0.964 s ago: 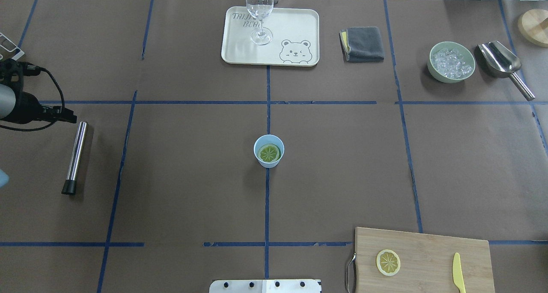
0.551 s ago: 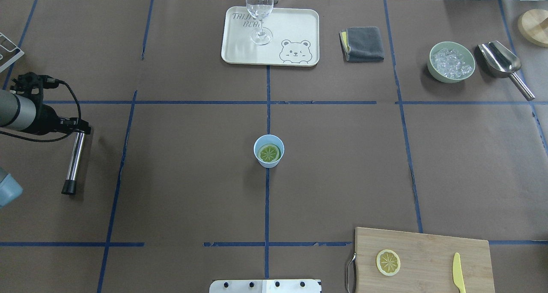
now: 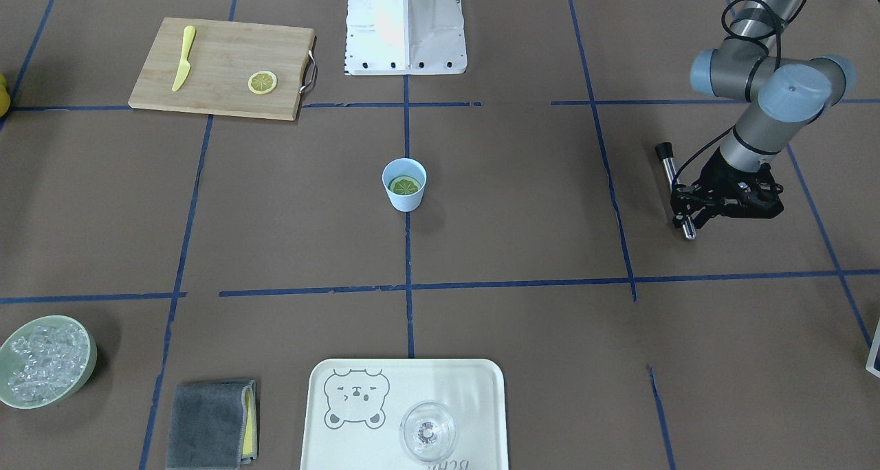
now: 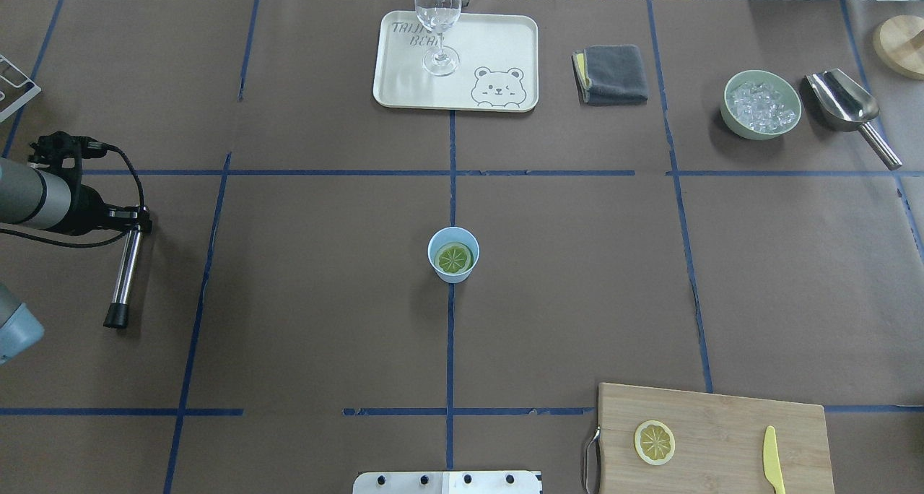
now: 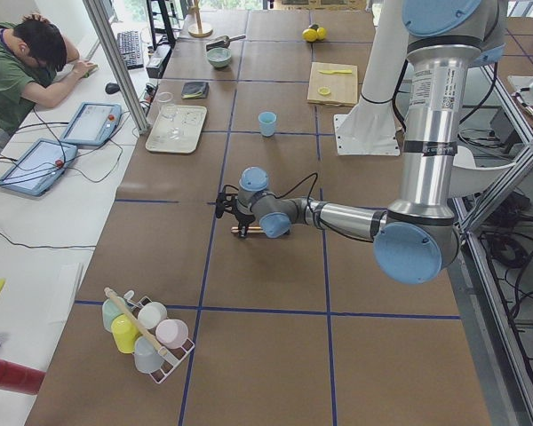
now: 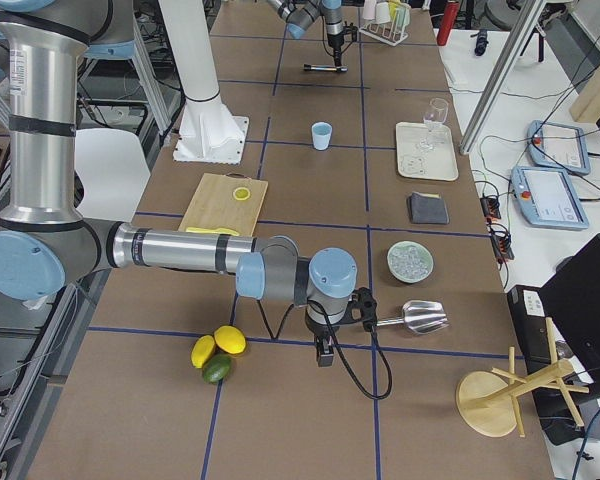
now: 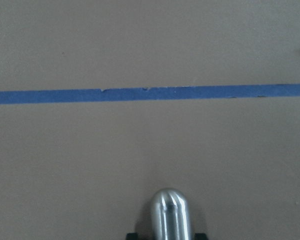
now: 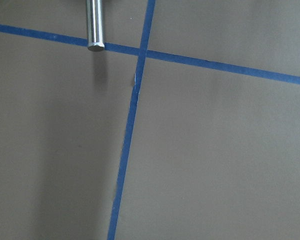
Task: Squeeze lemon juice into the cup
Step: 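Grasp the steel muddler with the left gripper and lift it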
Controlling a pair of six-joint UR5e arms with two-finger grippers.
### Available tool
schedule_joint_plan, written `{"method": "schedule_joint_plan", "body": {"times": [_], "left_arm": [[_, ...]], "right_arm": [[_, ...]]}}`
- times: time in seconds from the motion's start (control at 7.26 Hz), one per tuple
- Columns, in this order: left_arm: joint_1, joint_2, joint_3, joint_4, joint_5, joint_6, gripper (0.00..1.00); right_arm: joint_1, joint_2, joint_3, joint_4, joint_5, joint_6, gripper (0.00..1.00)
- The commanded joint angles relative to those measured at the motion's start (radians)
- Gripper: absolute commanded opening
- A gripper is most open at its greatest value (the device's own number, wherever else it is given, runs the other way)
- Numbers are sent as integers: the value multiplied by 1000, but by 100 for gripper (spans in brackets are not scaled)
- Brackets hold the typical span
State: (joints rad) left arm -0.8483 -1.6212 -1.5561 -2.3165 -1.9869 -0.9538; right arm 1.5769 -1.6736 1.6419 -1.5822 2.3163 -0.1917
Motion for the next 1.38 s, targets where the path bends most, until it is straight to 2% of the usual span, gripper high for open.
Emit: {"method": "schedule_joint_plan", "body": {"times": [0.0,0.28,0.55,0.83,0.96,1.24], "left_arm": [[0,1,-5,0,5,-3,1],[-6,13,-60,0,4,7,0],[-27,-3,-180,-12,14,111,0],[-128,-121,-211,-64,-1,313,0],[-129,-172,-211,-152,-9,332,0],[-126,-201,-193,-501,17,323,0]], "right_arm": [[0,0,-1,-1,0,0,100],[0,0,-1,-1,2,0,100],[0,0,-1,1,2,0,100],[11,0,-1,1,0,0,100],[21,0,1,-1,-2,0,100],[41,0,-1,-9,-3,0,100]]}}
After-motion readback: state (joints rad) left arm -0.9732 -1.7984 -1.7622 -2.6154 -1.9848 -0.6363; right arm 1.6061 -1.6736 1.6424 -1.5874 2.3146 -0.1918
